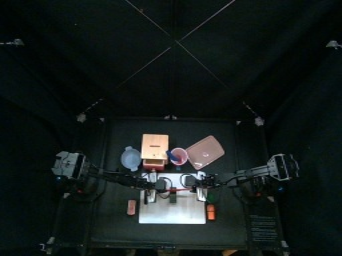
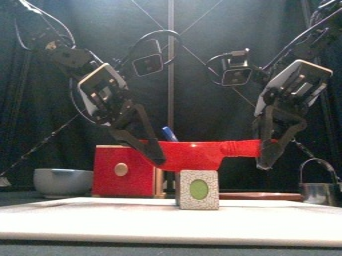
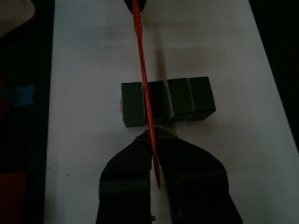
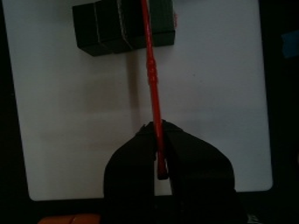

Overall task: Place sushi on board then cut the sushi with the knife then place the pieces on the plate
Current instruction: Cut the sushi into 4 pieces

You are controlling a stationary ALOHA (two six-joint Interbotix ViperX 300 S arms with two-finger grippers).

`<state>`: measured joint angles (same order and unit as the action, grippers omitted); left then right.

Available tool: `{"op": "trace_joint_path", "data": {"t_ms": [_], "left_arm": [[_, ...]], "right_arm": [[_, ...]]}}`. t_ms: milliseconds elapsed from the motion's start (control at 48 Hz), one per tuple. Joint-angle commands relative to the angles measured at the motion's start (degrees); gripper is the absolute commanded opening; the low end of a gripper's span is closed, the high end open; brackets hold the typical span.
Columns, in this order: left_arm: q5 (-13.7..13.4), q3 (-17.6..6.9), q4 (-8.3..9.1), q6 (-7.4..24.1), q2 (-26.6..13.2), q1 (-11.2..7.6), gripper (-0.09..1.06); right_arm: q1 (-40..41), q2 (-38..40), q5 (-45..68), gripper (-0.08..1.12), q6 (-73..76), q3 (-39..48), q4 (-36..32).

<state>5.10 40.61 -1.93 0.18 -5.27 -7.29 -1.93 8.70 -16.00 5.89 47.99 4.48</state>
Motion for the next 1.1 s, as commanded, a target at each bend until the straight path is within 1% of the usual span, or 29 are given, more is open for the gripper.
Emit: {"op": "trace_joint_path", "data": {"t_ms": [21, 417, 917, 1021, 1104], "left_arm": [[0.3, -1.5, 0.26, 0.1, 1.3, -0.09, 0.44], [0.2, -1.1, 0.18, 0.1, 0.4, -0.18, 0.44], [0.5, -1.5, 0.0, -0.1, -2.9, -0.09, 0.44], [0.6, -1.7, 0.0, -0.3, -4.0, -0.53, 0.44], [0.6, -1.8, -0.35, -0.3, -4.7, -0.79, 0.44]], "right_arm": [[1.0, 0.7, 0.4, 0.34, 0.3, -0.9, 0.0], [1.0, -1.5, 0.6, 0.34, 0.3, -1.1, 0.0], [0.7, -4.2, 1.6, 0.34, 0.3, -1.1, 0.3], [0.7, -5.8, 1.8, 0.34, 0.3, -1.1, 0.3], [0.6, -7.1, 1.8, 0.34, 0.3, -1.3, 0.3]]}}
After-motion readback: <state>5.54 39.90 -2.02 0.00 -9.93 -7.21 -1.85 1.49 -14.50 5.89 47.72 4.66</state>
